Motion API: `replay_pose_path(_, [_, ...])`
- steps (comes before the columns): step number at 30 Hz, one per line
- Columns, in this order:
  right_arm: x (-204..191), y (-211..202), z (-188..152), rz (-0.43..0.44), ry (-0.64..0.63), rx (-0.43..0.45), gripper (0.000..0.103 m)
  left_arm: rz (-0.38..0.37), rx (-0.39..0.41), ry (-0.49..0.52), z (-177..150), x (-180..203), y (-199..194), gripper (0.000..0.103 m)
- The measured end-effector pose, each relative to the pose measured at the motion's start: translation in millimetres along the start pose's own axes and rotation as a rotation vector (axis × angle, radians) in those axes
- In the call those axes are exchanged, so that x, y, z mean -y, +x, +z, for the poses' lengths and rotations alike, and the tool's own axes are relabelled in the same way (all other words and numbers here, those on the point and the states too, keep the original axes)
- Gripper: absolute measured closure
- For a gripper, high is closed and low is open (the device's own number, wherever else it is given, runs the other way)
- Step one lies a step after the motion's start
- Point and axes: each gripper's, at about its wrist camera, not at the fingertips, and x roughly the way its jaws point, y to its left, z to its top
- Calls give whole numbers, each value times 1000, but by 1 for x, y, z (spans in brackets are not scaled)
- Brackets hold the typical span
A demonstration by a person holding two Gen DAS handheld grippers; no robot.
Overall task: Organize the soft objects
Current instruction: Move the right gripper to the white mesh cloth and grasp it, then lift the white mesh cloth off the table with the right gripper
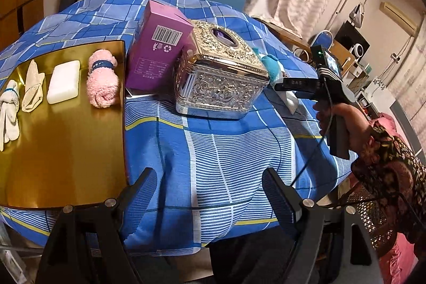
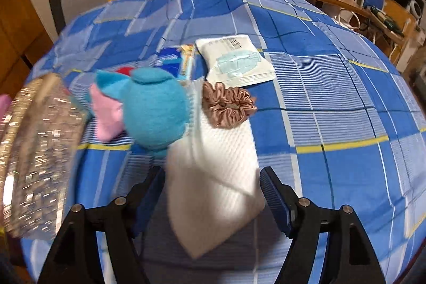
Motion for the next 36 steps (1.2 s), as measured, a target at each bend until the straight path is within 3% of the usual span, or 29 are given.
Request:
replay_pose_path(2, [3,6,2,6,7,-3,36,1,-6,-4,1,1,2,21])
replay_pose_path(5, [9,5,3,7,-4,-5,57,7,-16,-3,4,3,7,21])
replay_pose_path(7, [15,3,4,43,-17,-20,84,2,-22,0,6,7,11,21])
replay_pose_path(9, [20,-2,2,53,-19,-36,88,2,-27,12,10,13,14,21])
replay_pose_path(14, [35,-25,-9,80,-20,-31,90,-29,-23,57,19,34,18,21])
replay_pose_path(18, [43,-56,-23,16,-107,33,91,-54,-21,104,27,55,21,21])
replay_pose_path(24, [37,-82,-51,-247,-341,157,91,-90,-20,171,49,96,34,21])
replay_pose_path(26, [21,-81,-63,-424,-500,194,91,-100,-11,193,59,111,39,21])
replay_pose_path(27, [16,-83,-66,-442,-548,206,91,-100,-6,199,64,118,42,21])
replay_pose_path(33, [39,-85,-52,-264,-376,158,91,-93,-21,216,84,148,69,21])
replay_pose_path(36, [52,-94,-47,-189,-287,182,91,-91,-54,197,91,156,88,21])
